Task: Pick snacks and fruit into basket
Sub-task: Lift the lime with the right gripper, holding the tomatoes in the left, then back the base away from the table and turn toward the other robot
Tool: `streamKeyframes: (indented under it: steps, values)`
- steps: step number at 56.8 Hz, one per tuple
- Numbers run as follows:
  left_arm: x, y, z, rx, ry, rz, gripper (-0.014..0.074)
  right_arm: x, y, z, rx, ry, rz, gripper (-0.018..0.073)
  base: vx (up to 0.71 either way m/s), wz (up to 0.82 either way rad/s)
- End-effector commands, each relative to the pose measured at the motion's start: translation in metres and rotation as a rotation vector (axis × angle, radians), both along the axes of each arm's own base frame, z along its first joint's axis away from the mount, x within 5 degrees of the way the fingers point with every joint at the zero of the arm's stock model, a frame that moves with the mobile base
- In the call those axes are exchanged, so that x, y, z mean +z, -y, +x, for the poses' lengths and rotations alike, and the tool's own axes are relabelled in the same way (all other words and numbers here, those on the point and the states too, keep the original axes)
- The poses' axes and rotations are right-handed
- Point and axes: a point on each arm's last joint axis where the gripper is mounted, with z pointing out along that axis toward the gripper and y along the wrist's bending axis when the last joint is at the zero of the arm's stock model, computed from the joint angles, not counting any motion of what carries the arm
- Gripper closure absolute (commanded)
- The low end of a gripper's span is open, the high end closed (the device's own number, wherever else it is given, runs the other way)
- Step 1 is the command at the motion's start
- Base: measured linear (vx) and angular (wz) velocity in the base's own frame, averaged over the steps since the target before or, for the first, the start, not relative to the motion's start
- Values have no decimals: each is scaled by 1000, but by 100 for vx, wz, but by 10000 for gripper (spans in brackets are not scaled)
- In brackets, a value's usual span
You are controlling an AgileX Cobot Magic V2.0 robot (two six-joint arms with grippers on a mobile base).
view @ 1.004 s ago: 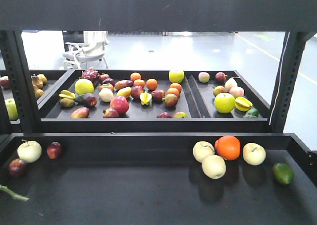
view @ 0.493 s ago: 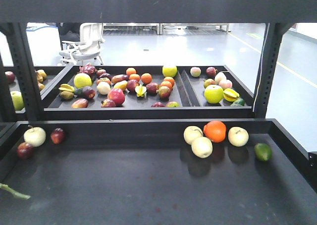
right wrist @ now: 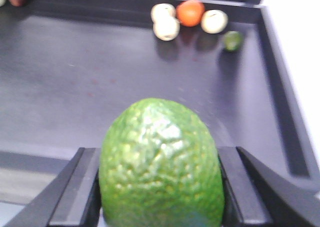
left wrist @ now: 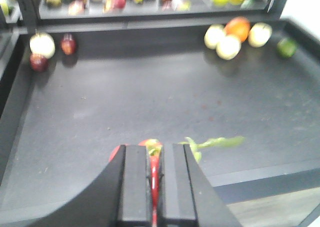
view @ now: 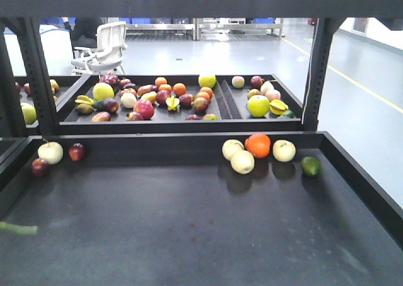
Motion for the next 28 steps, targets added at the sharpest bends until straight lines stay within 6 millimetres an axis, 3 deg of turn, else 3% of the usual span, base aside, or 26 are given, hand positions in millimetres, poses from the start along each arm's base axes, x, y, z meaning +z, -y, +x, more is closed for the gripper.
streamKeyframes:
  steps: [1, 12, 28]
  values:
    - [13, 1, 5, 2, 84, -11, 602, 15, 1, -1, 3, 92, 0, 566, -32, 0]
    - [6, 3, 22, 4, 40, 4, 602, 10, 0, 8, -1, 80, -27, 566, -33, 5]
    - [-4, 2, 18, 6, -23, 13, 602, 8, 3, -3, -5, 73, -24, 566, -37, 7]
